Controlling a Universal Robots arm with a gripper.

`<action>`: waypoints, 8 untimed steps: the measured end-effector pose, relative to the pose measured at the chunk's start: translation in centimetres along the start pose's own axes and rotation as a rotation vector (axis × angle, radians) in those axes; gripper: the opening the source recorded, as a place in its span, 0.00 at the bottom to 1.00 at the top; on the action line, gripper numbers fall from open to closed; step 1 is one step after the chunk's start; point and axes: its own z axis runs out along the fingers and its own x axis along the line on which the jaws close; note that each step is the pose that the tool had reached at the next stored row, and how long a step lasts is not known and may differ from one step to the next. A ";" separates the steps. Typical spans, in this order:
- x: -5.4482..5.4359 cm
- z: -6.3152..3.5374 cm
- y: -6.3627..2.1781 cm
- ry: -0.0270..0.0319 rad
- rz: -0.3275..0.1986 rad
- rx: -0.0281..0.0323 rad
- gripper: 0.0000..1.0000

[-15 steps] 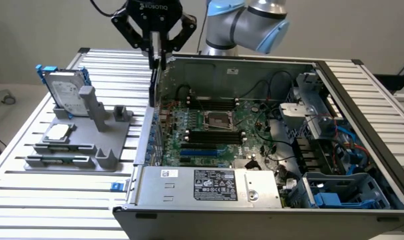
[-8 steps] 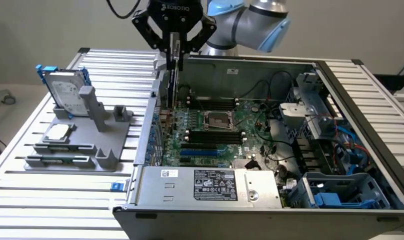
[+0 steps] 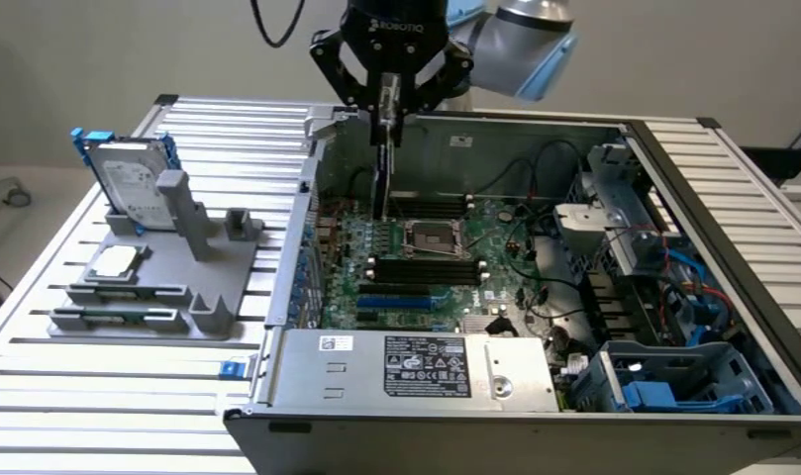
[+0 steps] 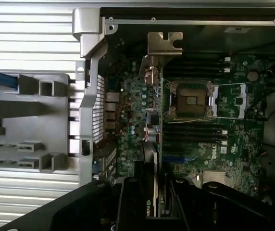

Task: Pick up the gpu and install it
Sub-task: 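Pick up the gpu and move the gpu toward the slot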

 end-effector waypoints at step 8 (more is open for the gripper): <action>-3.7 0.97 -0.11 0.0000 0.000 0.0003 0.27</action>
